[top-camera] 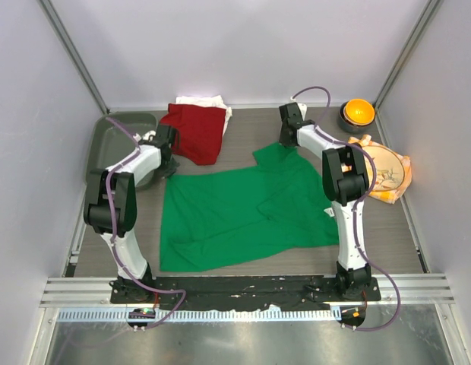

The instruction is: Fold and stack the t-shirts

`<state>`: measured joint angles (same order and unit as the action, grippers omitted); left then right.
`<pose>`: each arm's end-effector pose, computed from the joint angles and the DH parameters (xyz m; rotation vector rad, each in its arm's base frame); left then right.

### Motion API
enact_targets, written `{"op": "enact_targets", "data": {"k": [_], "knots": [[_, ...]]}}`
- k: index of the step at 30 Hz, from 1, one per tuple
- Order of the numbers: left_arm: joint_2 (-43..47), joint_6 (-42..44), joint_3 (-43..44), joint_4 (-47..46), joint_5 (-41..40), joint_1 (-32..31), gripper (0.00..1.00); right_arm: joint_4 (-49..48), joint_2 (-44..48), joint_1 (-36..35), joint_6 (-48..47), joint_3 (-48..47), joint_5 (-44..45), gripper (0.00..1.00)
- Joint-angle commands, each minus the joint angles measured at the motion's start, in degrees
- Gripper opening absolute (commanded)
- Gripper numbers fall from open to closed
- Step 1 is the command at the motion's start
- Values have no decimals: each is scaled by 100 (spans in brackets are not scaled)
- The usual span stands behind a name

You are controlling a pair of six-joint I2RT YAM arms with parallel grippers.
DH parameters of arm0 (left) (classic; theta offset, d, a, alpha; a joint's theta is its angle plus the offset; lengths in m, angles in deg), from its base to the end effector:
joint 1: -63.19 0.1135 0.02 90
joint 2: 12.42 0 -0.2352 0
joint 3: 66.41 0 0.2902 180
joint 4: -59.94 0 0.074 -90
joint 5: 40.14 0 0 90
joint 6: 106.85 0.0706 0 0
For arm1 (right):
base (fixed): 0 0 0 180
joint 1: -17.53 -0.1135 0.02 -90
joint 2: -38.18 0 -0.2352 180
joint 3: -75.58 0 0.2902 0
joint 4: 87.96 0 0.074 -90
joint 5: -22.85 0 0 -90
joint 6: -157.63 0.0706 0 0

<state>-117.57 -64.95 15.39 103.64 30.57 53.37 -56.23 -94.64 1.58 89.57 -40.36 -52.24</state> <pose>0.4008 -0.0457 0.0960 -0.9477 2.4540 0.1325 0.5354 0.1341 0.0951 0.2417 2.3695 -0.0027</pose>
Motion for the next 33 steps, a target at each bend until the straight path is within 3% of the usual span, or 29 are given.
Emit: {"op": "enact_targets", "data": {"k": [1,5,10,20,33], "knots": [[-181,406,1054,311,-14,86,0,491,756,91,-224,126,749,1],[-349,669,1827,628,109,86,0,482,1257,223,-295,205,872,1],[-226,767,2022,848,232,68,0,421,1942,285,-278,512,960,1],[599,863,829,831,-268,33,0,-142,3726,285,4,2252,934,1],[2234,354,-675,717,-453,16,0,139,5879,92,285,4089,801,1]]}}
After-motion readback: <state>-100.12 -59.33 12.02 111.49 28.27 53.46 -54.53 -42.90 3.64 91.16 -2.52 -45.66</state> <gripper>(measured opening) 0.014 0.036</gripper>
